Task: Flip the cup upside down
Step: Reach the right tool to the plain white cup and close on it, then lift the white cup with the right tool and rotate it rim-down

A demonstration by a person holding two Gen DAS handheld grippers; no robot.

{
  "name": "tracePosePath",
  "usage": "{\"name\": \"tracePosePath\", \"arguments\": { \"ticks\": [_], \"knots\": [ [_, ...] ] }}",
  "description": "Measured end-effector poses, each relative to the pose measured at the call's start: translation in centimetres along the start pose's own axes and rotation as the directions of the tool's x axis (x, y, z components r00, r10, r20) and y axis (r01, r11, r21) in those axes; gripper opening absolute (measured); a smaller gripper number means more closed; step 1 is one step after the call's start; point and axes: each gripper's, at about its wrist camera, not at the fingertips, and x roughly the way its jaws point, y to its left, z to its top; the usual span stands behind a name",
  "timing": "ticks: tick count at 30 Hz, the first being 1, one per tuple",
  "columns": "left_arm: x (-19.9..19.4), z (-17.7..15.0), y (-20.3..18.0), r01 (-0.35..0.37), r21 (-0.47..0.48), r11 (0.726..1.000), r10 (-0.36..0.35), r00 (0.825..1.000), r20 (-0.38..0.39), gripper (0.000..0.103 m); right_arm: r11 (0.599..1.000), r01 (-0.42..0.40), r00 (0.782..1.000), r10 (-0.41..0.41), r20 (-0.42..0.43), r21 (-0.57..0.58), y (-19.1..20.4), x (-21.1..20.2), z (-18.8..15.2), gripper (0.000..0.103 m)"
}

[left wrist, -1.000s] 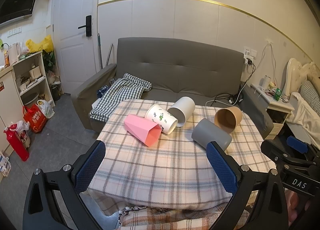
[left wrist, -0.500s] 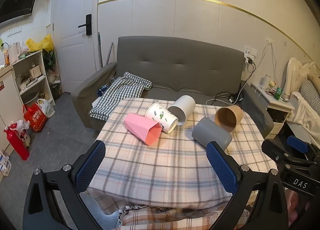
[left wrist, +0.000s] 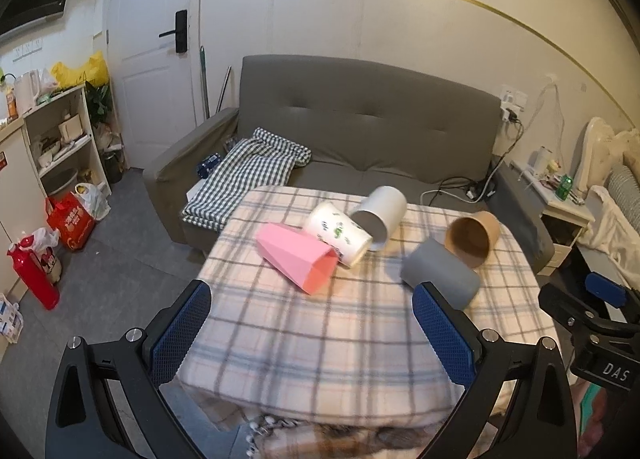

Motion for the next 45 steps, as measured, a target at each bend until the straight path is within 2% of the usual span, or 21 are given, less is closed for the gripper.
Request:
{"name": "tracePosePath", "arguments": {
  "ticks": [6, 10, 16, 20, 26, 28, 34, 38, 42, 45],
  "knots": [
    [3.8, 2.9, 2.4, -0.046, 0.010, 0.999, 0.046, 0.998, -0.032, 0.103, 1.000, -0.016, 0.997, 0.015, -0.069, -0.012, 2.2, 3.6, 3.9, 0.103],
    [7.5, 4.7, 4.7, -0.068, -0.023, 0.997, 0.066, 0.995, -0.069, 0.103, 0.999, -0.030, 0.992, 0.028, -0.125, -0.013, 4.2, 7.5, 7.0, 0.103],
    [12.5, 7.1, 7.6, -0.101, -0.080, 0.992, 0.092, 0.990, -0.110, 0.103, 0.998, -0.029, 0.963, 0.044, -0.268, 0.058, 6.4, 16.0, 11.0, 0.103],
    [15.3, 8.2, 8.7, -0.112, -0.102, 0.989, 0.098, 0.987, -0.126, 0.103, 0.997, -0.007, 0.946, 0.031, -0.323, 0.078, 7.4, 20.8, 12.5, 0.103],
    [18.9, 8.9, 9.5, -0.119, -0.115, 0.986, 0.101, 0.982, -0.158, 0.103, 0.993, 0.029, 0.912, 0.020, -0.409, 0.115, 7.8, 27.0, 13.3, 0.103],
    [19.7, 8.9, 9.4, -0.117, -0.112, 0.987, 0.097, 0.981, -0.167, 0.103, 0.990, 0.041, 0.894, 0.023, -0.448, 0.131, 7.8, 29.0, 13.2, 0.103],
    [21.2, 9.0, 8.9, -0.108, -0.102, 0.989, 0.089, 0.979, -0.182, 0.103, 0.983, 0.053, 0.853, 0.046, -0.520, 0.174, 7.3, 32.6, 12.2, 0.100],
    [21.5, 9.0, 8.3, -0.110, -0.088, 0.990, 0.092, 0.977, -0.190, 0.103, 0.978, 0.034, 0.823, 0.088, -0.561, 0.205, 7.0, 34.3, 11.3, 0.091],
    [20.7, 9.3, 7.8, -0.117, -0.083, 0.990, 0.100, 0.978, -0.185, 0.103, 0.973, 0.001, 0.823, 0.131, -0.552, 0.232, 6.3, 34.2, 11.3, 0.087],
    [19.4, 9.9, 7.4, -0.118, -0.082, 0.990, 0.103, 0.980, -0.171, 0.103, 0.977, -0.003, 0.855, 0.113, -0.507, 0.214, 6.0, 32.4, 11.9, 0.080]
  ]
}}
